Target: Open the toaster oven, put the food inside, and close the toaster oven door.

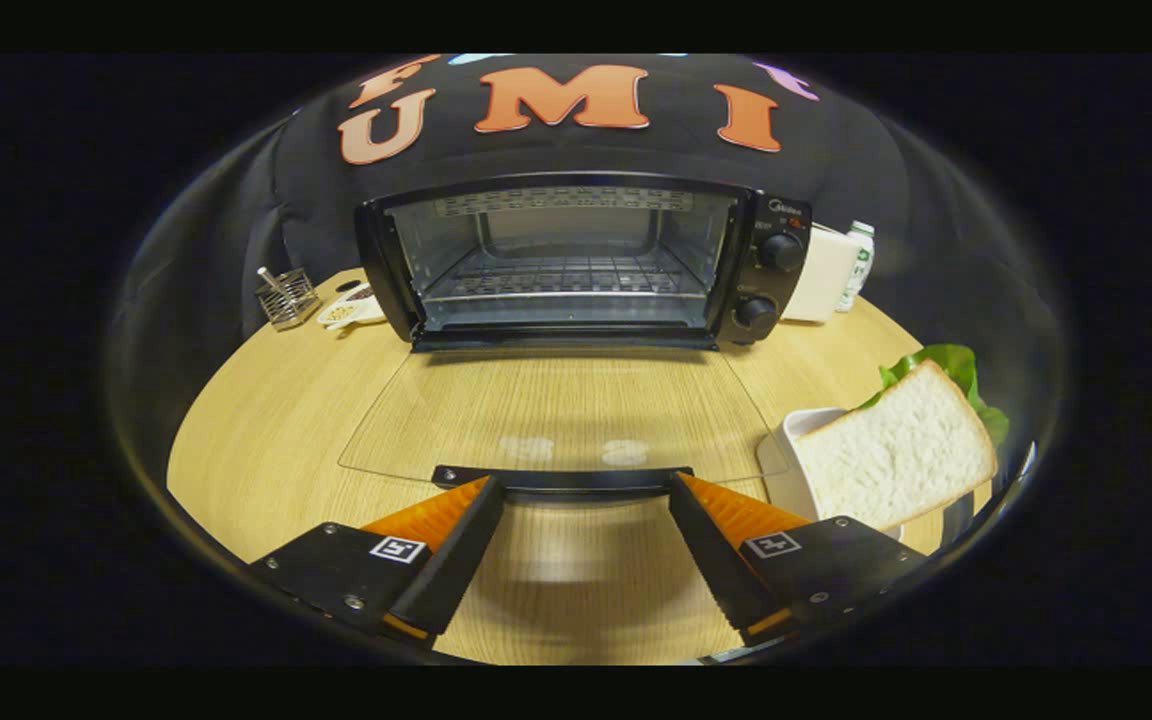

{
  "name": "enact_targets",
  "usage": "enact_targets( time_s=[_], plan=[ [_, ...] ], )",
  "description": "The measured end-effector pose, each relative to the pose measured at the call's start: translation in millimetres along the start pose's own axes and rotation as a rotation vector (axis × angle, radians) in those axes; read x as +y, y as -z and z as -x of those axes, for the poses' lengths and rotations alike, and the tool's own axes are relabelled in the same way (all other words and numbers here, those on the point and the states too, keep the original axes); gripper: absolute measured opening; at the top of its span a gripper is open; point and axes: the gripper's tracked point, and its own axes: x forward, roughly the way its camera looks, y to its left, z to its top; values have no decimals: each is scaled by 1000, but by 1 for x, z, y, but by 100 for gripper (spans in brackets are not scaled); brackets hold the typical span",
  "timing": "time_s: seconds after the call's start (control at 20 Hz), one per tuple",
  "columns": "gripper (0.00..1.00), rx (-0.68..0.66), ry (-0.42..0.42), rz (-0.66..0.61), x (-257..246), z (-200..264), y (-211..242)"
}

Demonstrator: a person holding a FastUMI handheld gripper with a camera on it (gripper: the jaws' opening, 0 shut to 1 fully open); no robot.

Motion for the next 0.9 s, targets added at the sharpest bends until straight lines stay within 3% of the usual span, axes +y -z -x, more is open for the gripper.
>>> enact_targets(
  time_s=[0.35,0.6,0.9],
  plan=[
    [100,-65,-17,-47,-47,35,-46],
    [100,-129,7,-71,-114,63,-88],
    [99,-101,22,-78,-192,81,-97]
  ],
)
